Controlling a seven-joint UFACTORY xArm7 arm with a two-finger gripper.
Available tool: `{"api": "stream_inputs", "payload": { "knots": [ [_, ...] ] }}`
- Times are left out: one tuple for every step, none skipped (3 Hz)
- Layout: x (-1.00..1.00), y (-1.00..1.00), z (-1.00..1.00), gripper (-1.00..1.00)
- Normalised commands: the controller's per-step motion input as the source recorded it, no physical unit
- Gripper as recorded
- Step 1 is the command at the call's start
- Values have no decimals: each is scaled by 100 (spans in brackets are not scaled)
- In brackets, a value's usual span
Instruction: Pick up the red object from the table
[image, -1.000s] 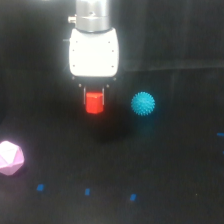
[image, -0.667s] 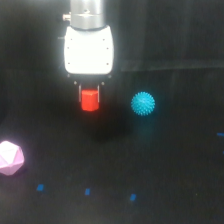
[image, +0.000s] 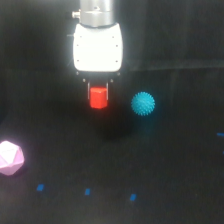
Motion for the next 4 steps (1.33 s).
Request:
{"api": "stream_inputs", "payload": {
  "knots": [
    [46, 54, -10, -86],
    [-16, -1, -29, -100],
    [28, 14, -63, -100],
    [47, -32, 76, -100]
  ]
}}
